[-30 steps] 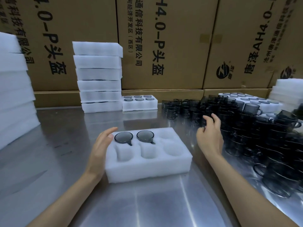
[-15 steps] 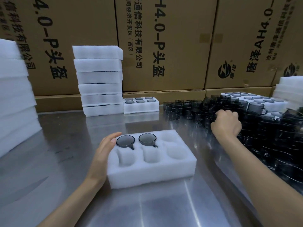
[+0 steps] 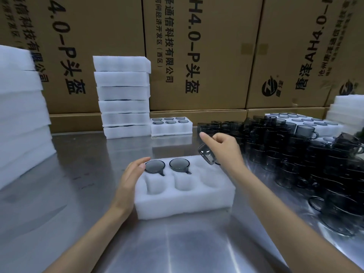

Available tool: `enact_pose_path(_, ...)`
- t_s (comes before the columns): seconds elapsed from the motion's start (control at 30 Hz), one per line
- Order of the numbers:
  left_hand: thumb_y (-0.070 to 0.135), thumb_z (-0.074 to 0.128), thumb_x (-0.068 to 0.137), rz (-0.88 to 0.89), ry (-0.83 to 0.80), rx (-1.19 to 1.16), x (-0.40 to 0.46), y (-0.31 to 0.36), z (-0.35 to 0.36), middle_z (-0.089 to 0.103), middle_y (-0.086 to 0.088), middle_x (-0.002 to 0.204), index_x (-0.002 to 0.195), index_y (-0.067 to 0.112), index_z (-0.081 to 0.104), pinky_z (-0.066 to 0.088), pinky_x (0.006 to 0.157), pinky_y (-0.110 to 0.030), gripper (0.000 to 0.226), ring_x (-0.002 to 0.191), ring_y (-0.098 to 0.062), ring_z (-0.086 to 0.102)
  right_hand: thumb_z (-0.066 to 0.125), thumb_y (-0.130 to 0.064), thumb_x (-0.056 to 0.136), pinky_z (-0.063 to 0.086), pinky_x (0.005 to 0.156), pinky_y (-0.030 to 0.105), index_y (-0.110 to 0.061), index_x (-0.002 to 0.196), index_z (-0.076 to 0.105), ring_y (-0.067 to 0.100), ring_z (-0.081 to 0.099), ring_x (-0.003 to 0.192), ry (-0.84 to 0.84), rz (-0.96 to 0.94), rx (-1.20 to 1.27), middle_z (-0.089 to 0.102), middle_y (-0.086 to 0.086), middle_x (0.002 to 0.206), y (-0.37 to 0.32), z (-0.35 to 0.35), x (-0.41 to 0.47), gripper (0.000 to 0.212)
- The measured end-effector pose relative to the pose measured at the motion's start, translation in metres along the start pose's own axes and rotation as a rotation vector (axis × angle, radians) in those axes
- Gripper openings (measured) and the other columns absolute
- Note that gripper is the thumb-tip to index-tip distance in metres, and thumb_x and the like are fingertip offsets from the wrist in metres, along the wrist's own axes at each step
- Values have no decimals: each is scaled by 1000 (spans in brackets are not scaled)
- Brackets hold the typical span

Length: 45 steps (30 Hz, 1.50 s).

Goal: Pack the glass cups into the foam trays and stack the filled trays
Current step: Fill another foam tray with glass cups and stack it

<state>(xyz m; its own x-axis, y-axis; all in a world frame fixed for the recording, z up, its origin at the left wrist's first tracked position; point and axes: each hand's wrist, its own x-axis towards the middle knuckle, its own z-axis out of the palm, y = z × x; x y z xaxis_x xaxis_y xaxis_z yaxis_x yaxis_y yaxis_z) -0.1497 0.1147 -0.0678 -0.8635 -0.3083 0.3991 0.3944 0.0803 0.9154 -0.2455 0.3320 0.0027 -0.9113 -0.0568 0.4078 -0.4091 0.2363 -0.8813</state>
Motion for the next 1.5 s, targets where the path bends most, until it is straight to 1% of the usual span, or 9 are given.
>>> enact_pose_path(0.17,42,48,82,-6,-17,19,-1,1,0,60,-3,125,113,23,64,29,111,-51,40,125,-22,49,68,-47,78,35,53,24,-15,78,57,9,48,59,-260,119,-306,55,-8,68,3,7,5,34)
enact_pose_path(0.27,52,52,74,-14,-30,25,-2,2,0,60,-2,126,115,23,64,28,112,-52,51,128,-24,45,70,-43,75,33,59,26,-11,76,52,14,42,63,-382,68,-457,48,2,72,-3,1,12,37)
enact_pose_path(0.33,57,51,71,-21,-36,35,-2,2,0,60,0,127,115,24,64,27,112,-51,57,129,-24,44,73,-44,71,35,61,28,-4,83,51,14,44,64,-377,43,-548,51,0,75,-5,-4,16,47)
enact_pose_path(0.5,58,49,70,-15,-37,43,-1,1,0,61,2,125,113,26,64,26,113,-50,56,129,-24,43,75,-56,66,50,74,34,-25,111,42,4,55,81,-347,61,-603,53,-14,93,4,-9,14,64)
enact_pose_path(0.73,42,43,83,8,-30,141,-2,10,1,59,6,124,112,31,61,26,113,-47,36,129,-20,42,68,-66,69,50,88,37,-29,128,49,15,57,106,-346,36,-604,54,-11,122,9,-9,9,72)
enact_pose_path(0.97,53,43,94,139,-295,565,7,46,24,31,29,143,136,41,39,18,103,-2,44,131,15,24,35,-28,100,22,112,23,-29,142,41,-4,30,134,-228,-185,-273,38,-18,146,25,-31,-10,42)
enact_pose_path(1.17,58,26,95,306,-622,1121,15,46,77,-9,21,155,151,31,3,-5,116,-28,67,141,5,-10,30,-23,101,15,116,23,-37,146,28,-12,14,137,-375,-284,-493,19,-29,148,40,-32,-20,47)
enact_pose_path(1.33,56,27,96,211,-665,1190,19,35,82,-1,16,158,152,30,8,-4,116,-32,65,144,0,-3,28,-25,100,23,114,33,-34,143,38,-4,21,139,-432,-247,-637,26,-22,151,38,-32,-19,45)
enact_pose_path(1.5,54,27,97,166,-658,1229,19,38,84,29,9,153,142,29,37,4,117,-38,53,144,-7,13,26,-31,100,28,105,35,-42,139,41,9,30,138,-514,-168,-762,25,-25,151,33,-29,-21,43)
